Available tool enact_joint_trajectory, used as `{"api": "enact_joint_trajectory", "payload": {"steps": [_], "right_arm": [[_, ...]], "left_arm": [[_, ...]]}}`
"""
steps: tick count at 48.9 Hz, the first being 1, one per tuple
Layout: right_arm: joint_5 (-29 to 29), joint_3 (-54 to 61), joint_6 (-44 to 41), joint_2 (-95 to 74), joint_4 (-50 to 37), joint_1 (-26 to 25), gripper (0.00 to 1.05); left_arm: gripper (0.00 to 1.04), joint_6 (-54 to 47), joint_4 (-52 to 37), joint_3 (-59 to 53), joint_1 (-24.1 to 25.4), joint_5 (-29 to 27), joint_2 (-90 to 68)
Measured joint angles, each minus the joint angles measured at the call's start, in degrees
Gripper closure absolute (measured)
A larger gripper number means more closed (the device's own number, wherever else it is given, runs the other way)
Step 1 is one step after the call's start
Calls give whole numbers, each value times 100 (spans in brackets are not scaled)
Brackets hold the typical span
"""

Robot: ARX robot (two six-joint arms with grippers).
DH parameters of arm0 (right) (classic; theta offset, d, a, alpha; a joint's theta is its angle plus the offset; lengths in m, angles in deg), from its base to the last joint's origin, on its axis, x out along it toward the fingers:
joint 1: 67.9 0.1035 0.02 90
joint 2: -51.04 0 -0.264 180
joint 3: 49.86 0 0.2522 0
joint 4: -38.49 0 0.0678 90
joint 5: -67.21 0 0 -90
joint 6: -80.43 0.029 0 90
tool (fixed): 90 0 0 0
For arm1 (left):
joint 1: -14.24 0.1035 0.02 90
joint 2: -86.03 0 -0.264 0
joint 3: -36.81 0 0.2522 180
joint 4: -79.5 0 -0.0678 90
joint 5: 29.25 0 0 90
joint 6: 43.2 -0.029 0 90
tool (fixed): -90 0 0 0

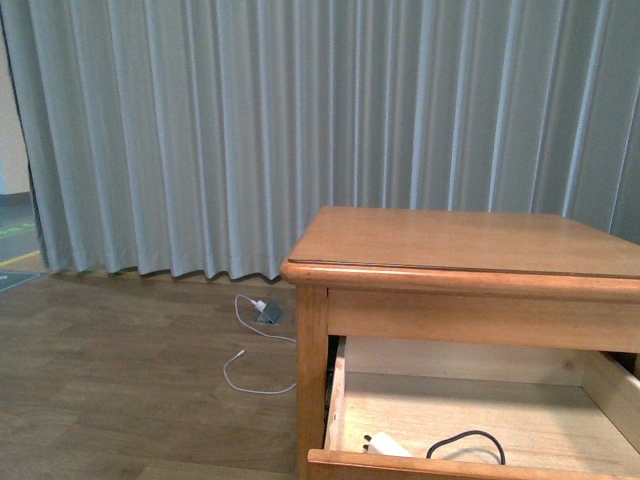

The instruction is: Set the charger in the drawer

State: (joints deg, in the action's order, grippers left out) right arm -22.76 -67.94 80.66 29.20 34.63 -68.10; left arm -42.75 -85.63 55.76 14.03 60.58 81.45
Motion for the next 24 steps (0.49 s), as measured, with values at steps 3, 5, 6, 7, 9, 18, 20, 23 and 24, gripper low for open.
{"api": "enact_joint_trajectory", "payload": {"steps": [3, 5, 6, 7, 9, 18, 20, 23, 24], "right_arm": [[0, 0, 0, 0, 0, 0, 8], [0, 0, 0, 0, 0, 0, 8], [0, 0, 0, 0, 0, 0, 8], [0, 0, 0, 0, 0, 0, 8], [0, 0, 0, 0, 0, 0, 8], [0, 0, 0, 0, 0, 0, 8], [-2, 0, 0, 0, 0, 0, 8], [0, 0, 0, 0, 0, 0, 8], [0, 0, 0, 0, 0, 0, 8]], "left_arm": [[101, 0, -11, -44, 0, 0, 37], [101, 0, -20, -72, 0, 0, 63], [101, 0, -22, -85, 0, 0, 74], [101, 0, -28, -101, 0, 0, 87], [101, 0, -31, -129, 0, 0, 109], [101, 0, -79, -400, 0, 2, 374], [101, -2, -76, -448, 2, 0, 417], [101, -2, -76, -448, 4, 0, 437], [101, -2, -76, -448, 4, 2, 439]]}}
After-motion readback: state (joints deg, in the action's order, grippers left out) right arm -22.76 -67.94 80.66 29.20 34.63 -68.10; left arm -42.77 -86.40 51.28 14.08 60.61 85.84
